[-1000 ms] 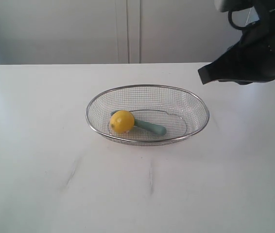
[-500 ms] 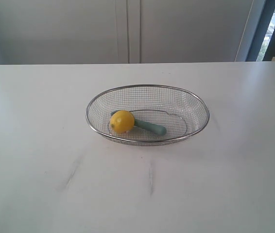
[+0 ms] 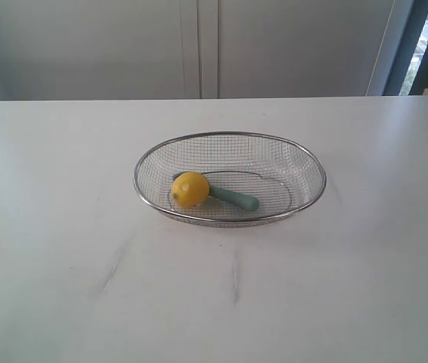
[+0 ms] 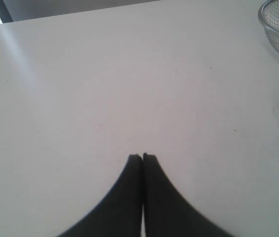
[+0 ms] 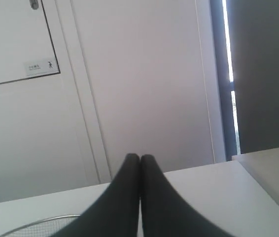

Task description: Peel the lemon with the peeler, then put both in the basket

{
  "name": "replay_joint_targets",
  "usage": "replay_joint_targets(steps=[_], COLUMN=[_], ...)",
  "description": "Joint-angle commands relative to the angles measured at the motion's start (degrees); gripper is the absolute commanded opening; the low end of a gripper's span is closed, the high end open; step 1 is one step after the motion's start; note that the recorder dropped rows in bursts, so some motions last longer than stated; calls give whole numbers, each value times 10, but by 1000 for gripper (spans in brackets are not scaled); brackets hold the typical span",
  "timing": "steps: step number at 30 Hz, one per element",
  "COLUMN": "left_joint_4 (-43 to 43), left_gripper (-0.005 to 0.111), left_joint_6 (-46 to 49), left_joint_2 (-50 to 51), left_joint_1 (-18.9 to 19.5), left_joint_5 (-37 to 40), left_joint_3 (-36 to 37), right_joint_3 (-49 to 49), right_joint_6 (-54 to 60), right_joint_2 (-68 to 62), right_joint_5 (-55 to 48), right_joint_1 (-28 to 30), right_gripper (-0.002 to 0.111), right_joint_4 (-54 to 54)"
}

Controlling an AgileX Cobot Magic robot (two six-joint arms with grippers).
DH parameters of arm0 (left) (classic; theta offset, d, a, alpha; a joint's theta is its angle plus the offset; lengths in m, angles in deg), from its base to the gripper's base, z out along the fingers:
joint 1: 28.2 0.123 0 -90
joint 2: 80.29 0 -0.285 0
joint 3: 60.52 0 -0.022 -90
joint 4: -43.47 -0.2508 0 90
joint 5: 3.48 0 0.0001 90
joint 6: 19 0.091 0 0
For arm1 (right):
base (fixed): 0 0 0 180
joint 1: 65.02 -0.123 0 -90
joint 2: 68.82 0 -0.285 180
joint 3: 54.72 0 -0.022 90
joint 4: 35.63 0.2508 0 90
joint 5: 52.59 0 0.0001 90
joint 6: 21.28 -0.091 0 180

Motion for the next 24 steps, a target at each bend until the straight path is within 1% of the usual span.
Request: replay_joint_targets(steps=[1, 4, 8, 12, 14, 19, 24], left_joint_4=[5, 5, 5, 5, 5, 5, 5], left_gripper=[0, 0, 0, 0, 0, 0, 0], left_joint_6=[-1, -1, -1, -1, -1, -1, -1], left_joint_2=[-3, -3, -3, -3, -3, -3, -3], left_joint_1=[1, 1, 1, 1, 1, 1, 1], left_joint_5=[-2, -2, -2, -2, -2, -2, -2], left_joint_3=[2, 2, 2, 2, 2, 2, 2], right_joint_3=[111, 161, 213, 242, 242, 242, 242], right_joint_6=[-2, -2, -2, -2, -2, -2, -2], right_joint_2=[15, 44, 49, 49, 49, 49, 49], right_joint_5=[121, 146, 156, 150, 149, 47, -26], right_joint_1=[3, 3, 3, 3, 3, 3, 3], right_gripper=[0, 0, 0, 0, 0, 0, 0], right_joint_4=[-39, -84, -92, -96, -115, -131, -134])
